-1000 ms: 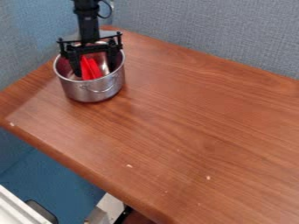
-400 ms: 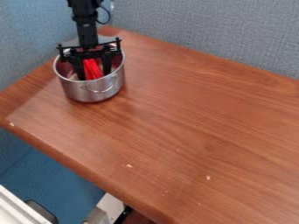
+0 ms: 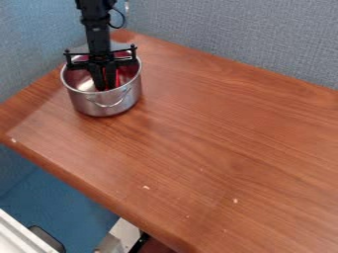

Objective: Put the red object in the metal pot

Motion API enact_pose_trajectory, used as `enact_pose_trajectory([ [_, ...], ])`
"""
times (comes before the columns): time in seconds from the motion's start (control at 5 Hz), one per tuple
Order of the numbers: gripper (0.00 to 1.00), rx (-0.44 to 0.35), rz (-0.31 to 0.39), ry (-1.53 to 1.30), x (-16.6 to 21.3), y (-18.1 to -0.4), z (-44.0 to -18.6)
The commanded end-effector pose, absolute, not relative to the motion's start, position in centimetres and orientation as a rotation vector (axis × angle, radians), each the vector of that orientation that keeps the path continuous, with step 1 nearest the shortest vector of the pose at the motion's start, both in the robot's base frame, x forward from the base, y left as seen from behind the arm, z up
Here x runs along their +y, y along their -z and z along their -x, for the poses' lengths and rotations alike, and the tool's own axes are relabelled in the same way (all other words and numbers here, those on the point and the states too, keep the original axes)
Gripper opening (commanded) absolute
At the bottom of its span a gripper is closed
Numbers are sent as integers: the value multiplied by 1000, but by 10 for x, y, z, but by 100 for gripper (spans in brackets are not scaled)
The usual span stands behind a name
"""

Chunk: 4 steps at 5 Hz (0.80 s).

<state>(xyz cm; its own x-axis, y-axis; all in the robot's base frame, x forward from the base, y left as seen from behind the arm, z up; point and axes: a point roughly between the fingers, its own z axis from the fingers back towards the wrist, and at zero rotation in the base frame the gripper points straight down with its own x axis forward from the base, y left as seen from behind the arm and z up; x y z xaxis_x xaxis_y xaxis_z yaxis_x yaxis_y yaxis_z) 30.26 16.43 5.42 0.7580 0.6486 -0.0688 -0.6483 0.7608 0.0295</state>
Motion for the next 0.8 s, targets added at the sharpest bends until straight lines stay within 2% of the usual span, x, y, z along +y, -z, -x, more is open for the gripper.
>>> enact_pose_trajectory([
  [0.0, 0, 12, -9, -689, 167, -77, -299],
  [0.2, 0, 15, -12, -659, 164, -73, -293],
  [0.6, 0, 18, -4, -686, 144, -64, -302],
])
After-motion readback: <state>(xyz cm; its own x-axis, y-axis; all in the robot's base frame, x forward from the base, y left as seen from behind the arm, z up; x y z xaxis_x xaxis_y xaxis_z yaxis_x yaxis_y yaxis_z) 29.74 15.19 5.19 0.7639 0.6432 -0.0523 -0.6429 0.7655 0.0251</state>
